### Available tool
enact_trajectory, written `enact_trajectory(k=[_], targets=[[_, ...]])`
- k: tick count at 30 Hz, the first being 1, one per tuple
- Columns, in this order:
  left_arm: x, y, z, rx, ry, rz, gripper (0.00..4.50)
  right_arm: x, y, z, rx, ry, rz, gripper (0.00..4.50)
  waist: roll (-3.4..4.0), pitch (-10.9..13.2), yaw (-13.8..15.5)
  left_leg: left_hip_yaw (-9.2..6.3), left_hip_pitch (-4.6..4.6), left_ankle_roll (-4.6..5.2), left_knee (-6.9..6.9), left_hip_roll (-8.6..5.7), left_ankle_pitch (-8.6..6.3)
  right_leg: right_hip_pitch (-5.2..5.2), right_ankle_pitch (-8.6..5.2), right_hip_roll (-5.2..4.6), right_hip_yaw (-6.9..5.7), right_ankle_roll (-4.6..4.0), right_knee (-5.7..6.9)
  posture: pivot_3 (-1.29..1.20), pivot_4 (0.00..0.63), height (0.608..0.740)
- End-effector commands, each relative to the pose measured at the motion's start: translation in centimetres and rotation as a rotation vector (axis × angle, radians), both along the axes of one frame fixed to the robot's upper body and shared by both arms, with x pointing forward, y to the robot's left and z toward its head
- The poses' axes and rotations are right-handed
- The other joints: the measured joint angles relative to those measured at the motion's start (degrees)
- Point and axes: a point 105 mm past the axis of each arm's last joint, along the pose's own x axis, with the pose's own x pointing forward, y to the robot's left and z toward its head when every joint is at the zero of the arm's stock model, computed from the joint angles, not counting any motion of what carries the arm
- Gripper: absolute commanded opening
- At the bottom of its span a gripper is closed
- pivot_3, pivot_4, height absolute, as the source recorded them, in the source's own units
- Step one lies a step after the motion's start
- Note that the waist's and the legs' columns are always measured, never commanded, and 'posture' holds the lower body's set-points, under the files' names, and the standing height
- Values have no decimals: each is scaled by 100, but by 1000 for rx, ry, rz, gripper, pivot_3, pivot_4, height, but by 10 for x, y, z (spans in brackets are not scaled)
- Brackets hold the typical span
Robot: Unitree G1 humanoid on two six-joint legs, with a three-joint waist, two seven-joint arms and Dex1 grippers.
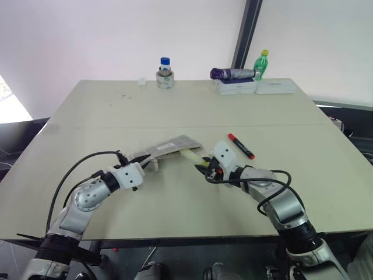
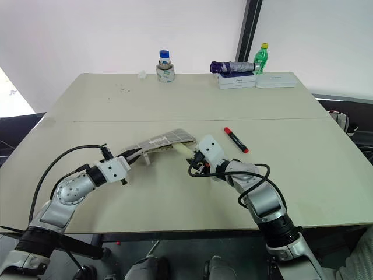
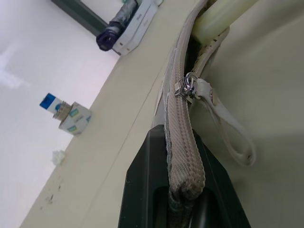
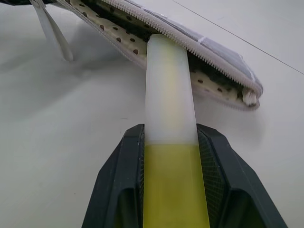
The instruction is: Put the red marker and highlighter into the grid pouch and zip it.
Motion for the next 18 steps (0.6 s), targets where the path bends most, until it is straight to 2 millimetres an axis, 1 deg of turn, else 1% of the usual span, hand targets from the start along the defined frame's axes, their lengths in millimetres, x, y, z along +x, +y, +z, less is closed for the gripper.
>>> enact_trajectory(k=[1,3,5,7,9,11,13,14,18], targets=[[-11,-14,2,82,-37,-101,0,-3,16,17,-69,-109,112,946,1,0,-5,0,0,0,-1,0,0,0,0,0,0,0,0,0,150,740],[-15,-19,0,101,-32,-142,0,-4,21,19,-168,-173,194,946,1,1,-12,1,0,0,-2,0,0,-3,0,0,0,0,0,0,150,740],[-16,-25,2,90,-22,-172,0,-1,26,26,-228,-245,247,946,2,1,-10,2,0,0,-2,1,0,-4,0,-1,0,0,0,0,150,740],[-19,-33,1,87,-9,-220,0,0,29,29,-328,-329,327,946,3,2,-4,3,0,0,-1,1,0,-4,0,-1,0,0,0,0,150,740],[-21,-38,1,95,3,-257,0,0,32,27,-439,-422,428,946,3,2,1,6,-1,0,1,0,0,-4,0,-1,0,0,0,0,150,740],[-20,-40,4,90,-1,-273,0,1,32,22,-538,-495,506,946,3,2,3,9,0,-1,2,0,1,-4,0,-1,0,0,0,0,150,740],[-19,-37,8,93,-8,-270,0,3,30,19,-547,-492,524,946,3,2,-7,10,0,-15,1,1,9,-4,-1,0,0,1,0,0,150,740],[-17,-33,12,88,-13,-256,0,6,29,20,-556,-497,517,946,3,2,-8,11,0,-36,1,1,22,-4,-1,1,0,1,0,0,150,740],[-16,-18,19,80,-24,-214,0,12,22,21,-551,-463,472,946,3,2,-14,12,0,-40,1,4,24,-5,0,3,0,2,1,0,150,740]])
